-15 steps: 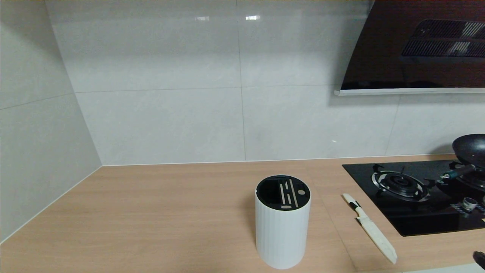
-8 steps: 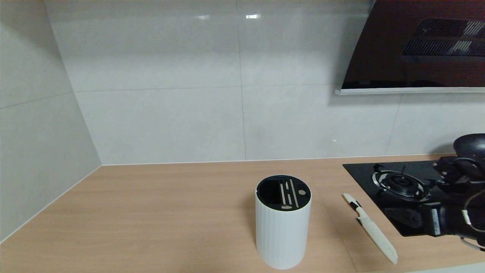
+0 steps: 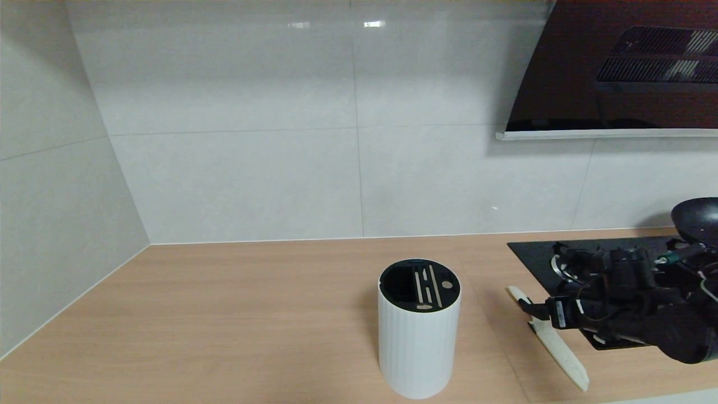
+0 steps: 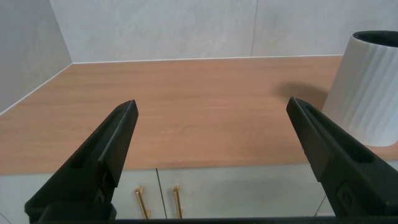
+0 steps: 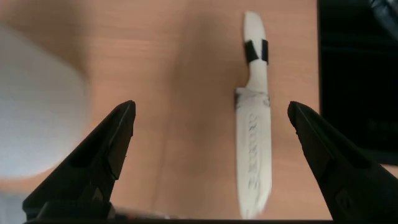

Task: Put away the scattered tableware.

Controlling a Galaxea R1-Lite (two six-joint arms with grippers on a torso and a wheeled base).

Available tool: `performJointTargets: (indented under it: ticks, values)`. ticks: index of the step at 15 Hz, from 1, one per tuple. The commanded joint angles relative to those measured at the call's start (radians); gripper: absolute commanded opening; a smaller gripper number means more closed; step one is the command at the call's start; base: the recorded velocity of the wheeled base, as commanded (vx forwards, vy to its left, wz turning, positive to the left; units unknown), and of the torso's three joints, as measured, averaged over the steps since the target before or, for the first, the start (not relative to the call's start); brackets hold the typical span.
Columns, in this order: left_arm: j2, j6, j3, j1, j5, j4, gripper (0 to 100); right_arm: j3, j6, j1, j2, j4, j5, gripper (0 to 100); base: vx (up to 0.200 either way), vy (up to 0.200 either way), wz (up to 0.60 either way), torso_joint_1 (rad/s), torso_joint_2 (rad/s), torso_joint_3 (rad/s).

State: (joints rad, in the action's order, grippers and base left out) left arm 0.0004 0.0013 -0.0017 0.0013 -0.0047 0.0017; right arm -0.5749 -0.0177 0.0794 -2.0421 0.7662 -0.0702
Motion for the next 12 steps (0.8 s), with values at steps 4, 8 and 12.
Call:
performJointTargets:
  ticks: [4,8,12]
  values:
    - [0.0,0.0,0.0,0.0,0.0,0.0,100,-0.068,0.019,-0.041,-0.236,0.067,0.032,100,0.0,0.0,0.0,0.0,0.0,0.0]
    - [0.0,0.0,0.0,0.0,0.0,0.0,100,-0.069,0.03,-0.041,-0.288,0.124,0.067,100,0.0,0.0,0.0,0.0,0.0,0.0]
    - [0.0,0.0,0.0,0.0,0.0,0.0,100,-0.068,0.039,-0.035,-0.3,0.125,0.104,100,0.0,0.0,0.0,0.0,0.0,0.0]
